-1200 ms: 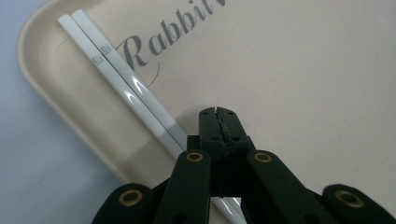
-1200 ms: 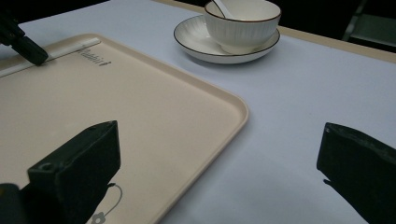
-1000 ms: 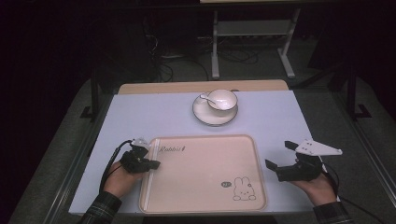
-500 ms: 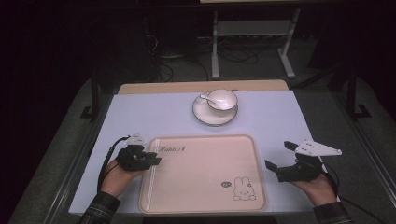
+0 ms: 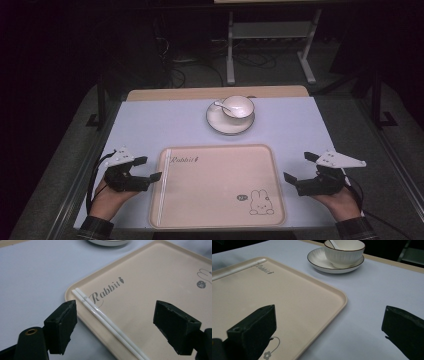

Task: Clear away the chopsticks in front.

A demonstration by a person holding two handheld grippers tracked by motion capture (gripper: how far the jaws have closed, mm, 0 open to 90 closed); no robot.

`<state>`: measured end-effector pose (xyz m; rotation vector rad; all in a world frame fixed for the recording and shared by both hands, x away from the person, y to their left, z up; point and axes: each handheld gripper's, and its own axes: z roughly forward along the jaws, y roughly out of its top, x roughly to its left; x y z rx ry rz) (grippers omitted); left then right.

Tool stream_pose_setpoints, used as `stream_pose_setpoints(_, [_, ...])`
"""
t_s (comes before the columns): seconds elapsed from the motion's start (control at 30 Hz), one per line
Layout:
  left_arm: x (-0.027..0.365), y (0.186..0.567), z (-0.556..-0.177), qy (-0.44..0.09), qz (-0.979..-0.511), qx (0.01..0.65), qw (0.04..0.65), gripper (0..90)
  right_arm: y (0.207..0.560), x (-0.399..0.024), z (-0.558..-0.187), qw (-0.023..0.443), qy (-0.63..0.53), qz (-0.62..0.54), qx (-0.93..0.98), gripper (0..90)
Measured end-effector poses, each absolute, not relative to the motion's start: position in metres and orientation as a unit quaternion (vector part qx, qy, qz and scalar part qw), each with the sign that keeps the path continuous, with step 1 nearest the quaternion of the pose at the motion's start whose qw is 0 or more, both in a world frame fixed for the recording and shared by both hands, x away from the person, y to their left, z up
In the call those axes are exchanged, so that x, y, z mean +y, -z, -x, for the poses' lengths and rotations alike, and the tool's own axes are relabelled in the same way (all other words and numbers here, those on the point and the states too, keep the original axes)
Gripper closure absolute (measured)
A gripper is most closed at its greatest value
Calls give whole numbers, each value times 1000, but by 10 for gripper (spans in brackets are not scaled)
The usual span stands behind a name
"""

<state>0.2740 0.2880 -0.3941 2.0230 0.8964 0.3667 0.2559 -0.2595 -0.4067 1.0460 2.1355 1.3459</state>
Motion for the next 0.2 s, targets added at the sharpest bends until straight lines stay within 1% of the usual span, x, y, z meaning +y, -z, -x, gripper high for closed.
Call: stream_pose_setpoints(0.2, [289, 396, -274, -144, -812, 362, 434, 190, 407, -259, -256, 203, -482, -375, 766, 0])
